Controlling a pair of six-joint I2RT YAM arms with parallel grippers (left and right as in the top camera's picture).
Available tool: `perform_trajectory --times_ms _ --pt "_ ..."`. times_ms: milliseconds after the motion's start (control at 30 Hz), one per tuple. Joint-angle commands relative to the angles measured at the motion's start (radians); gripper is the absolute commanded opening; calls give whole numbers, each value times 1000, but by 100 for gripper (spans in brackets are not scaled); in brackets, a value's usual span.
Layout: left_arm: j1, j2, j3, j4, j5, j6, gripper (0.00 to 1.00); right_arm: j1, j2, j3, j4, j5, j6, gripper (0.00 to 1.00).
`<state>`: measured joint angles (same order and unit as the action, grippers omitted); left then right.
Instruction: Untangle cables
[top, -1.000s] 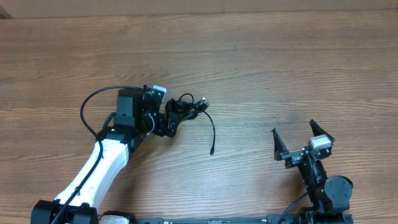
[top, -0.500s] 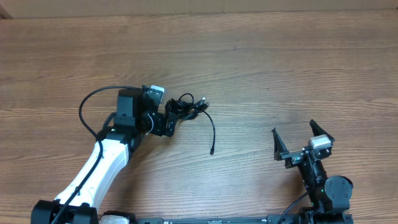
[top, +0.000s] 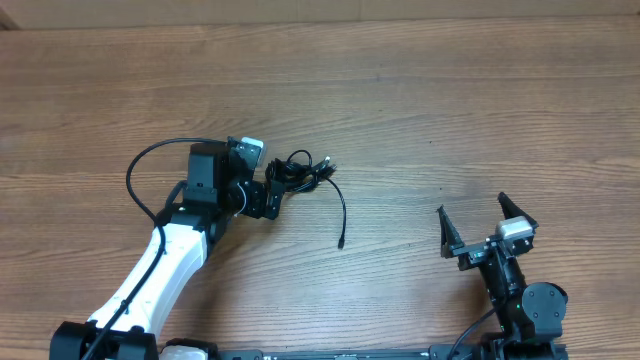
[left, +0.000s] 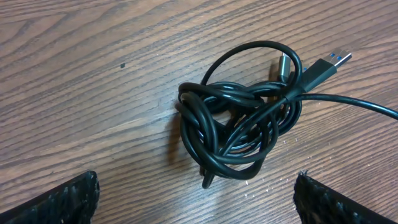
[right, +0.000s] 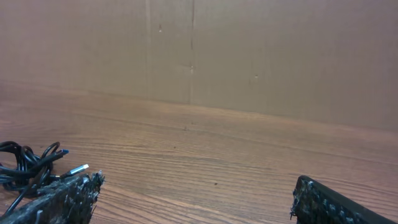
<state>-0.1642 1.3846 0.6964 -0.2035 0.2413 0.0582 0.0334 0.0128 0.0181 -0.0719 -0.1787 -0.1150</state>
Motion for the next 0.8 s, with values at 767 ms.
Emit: perform_trajectory --times_ms 767 --pt "-5 5 58 -13 9 -21 100 -3 -9 -10 3 5 5 100"
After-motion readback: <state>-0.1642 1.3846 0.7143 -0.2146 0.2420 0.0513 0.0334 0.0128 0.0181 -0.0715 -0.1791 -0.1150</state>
